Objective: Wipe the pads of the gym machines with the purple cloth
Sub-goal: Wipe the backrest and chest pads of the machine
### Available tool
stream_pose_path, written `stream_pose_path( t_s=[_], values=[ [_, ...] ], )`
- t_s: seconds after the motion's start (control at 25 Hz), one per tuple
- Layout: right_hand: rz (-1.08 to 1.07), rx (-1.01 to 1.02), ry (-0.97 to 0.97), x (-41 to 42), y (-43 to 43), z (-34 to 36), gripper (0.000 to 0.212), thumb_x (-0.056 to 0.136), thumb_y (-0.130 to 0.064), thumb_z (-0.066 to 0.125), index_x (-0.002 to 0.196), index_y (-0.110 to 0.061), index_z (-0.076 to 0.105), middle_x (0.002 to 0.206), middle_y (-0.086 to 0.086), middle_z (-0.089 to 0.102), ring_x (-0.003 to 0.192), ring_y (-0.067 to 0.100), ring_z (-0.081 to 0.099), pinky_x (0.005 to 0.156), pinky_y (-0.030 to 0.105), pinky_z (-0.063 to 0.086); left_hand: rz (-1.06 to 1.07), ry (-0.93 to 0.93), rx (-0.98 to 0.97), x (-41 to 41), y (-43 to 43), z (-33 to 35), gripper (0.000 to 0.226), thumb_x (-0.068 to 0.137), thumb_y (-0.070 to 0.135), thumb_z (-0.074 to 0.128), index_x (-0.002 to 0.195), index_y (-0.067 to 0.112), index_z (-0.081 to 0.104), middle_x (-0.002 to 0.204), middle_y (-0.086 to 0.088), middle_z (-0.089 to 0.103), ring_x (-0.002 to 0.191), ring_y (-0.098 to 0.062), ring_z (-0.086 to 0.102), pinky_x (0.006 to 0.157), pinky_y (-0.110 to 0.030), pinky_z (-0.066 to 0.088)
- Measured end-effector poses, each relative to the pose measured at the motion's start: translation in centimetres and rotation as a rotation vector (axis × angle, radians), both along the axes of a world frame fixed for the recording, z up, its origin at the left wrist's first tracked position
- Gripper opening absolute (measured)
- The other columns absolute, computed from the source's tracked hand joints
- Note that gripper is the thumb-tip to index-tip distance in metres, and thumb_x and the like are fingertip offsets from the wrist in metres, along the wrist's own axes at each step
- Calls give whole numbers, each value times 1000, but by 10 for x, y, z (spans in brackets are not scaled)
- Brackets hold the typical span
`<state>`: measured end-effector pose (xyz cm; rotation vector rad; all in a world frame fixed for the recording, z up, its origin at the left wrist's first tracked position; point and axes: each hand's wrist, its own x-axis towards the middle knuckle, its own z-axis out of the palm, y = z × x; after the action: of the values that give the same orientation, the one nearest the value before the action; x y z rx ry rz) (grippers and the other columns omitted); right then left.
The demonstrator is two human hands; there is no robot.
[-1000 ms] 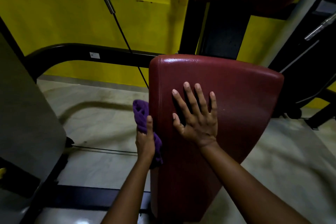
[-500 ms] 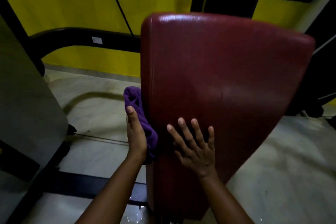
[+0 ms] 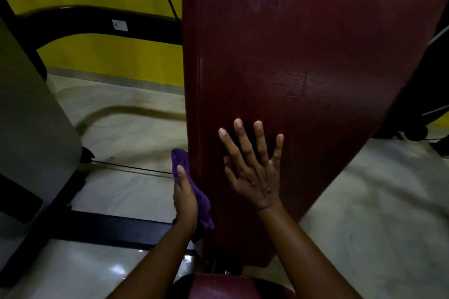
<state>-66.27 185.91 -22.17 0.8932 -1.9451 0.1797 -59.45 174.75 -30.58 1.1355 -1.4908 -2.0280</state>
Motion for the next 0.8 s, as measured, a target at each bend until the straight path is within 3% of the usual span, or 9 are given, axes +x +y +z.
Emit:
stream_pose_path(
  t_s=[0.16,0.28,0.36,0.52,0.68,0.8],
  values=[
    [57,272,-130,40,15,-82,74,83,-35,52,148,-27,16,158,-1,-8,146,20,-5,115,49,-6,-24,173,33,-11,-20,10,105,55,94,39,135,26,48,132,-4,58,123,-21,53,111,-43,35],
    [32,306,-73,41,18,-122,74,85,-35,49,149,-26,10,158,-1,-9,146,19,-6,115,47,-8,-9,243,61,-10,-22,-16,99,61,88,41,137,25,46,134,-3,57,124,-20,53,108,-38,37],
    [29,253,-9,33,14,-129,67,90,-38,41,149,-27,10,158,-1,-7,146,19,-5,115,47,-8,-31,137,81,-2,-15,-53,91,67,87,39,136,28,47,134,0,57,125,-20,53,107,-39,37],
    [54,172,42,31,9,-134,58,93,-35,31,148,-27,15,158,-1,-3,146,20,-2,115,47,-5,-141,-58,251,21,-6,-141,98,65,92,33,142,32,36,147,10,41,138,-14,37,117,-41,26],
    [41,188,48,32,9,-134,62,90,-35,36,148,-27,15,158,-1,-4,146,20,-2,115,47,-4,-139,-79,322,34,10,-121,48,94,57,30,123,25,51,122,2,57,102,-12,60,99,-30,39],
    [38,225,-34,37,13,-129,64,90,-33,40,148,-28,15,158,-2,-6,146,19,-4,115,47,-6,-62,-166,202,44,18,-102,64,86,65,31,128,21,50,127,-7,58,114,-23,56,106,-38,39]
  ],
)
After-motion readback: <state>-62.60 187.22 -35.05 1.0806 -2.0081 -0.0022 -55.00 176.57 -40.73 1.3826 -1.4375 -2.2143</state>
